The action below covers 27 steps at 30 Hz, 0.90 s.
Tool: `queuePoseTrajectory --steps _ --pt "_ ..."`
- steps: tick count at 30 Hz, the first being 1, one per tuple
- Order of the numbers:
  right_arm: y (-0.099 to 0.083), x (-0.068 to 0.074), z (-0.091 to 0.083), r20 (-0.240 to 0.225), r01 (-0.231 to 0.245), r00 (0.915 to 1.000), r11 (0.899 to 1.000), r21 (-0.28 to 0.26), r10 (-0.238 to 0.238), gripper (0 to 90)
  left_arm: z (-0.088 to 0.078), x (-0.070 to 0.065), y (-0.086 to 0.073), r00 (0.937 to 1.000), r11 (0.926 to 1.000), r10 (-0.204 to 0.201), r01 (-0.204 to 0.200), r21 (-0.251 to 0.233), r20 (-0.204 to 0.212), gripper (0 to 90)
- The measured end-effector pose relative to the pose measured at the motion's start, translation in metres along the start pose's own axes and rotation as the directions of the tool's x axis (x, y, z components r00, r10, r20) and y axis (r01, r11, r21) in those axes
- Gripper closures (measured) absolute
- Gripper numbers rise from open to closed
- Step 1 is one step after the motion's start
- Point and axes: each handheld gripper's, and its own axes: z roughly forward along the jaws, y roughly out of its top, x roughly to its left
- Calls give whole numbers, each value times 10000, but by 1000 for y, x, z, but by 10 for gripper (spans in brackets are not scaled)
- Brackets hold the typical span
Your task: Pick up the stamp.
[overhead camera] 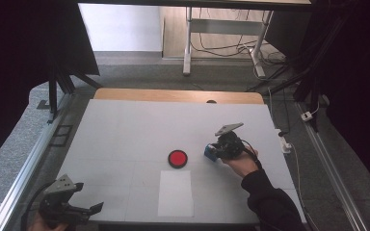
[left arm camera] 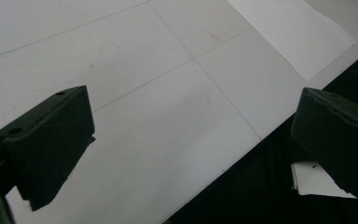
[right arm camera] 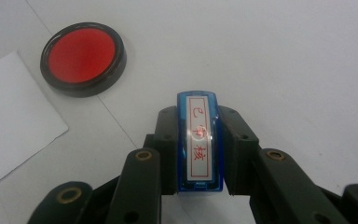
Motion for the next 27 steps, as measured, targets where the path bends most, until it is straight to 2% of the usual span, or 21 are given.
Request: queuePoseTrajectory --steps 4,11,18,22,24,27 --pt "1 2 -3 -52 201 9998 9998 -58 -202 711 0 0 0 10000 10000 2 -2 -32 -21 0" --pt "3 5 -9 -106 43 9999 9997 -228 -45 711 0 0 0 10000 10000 27 -27 -34 6 0" --pt "4 10 -15 -202 206 9996 9989 -420 -215 711 0 -2 0 9998 9998 184 -184 27 -78 0" --pt "5 13 -20 -274 245 9993 9983 -534 -260 711 -1 0 0 9999 9999 105 -105 -61 120 0" --pt "5 16 -24 -305 425 9985 9969 -658 -446 711 -1 1 0 9995 9999 76 -72 -148 291 0" --pt "5 18 -27 -282 546 9980 9963 -666 -566 711 -2 1 0 9993 9995 185 -176 -249 340 0"
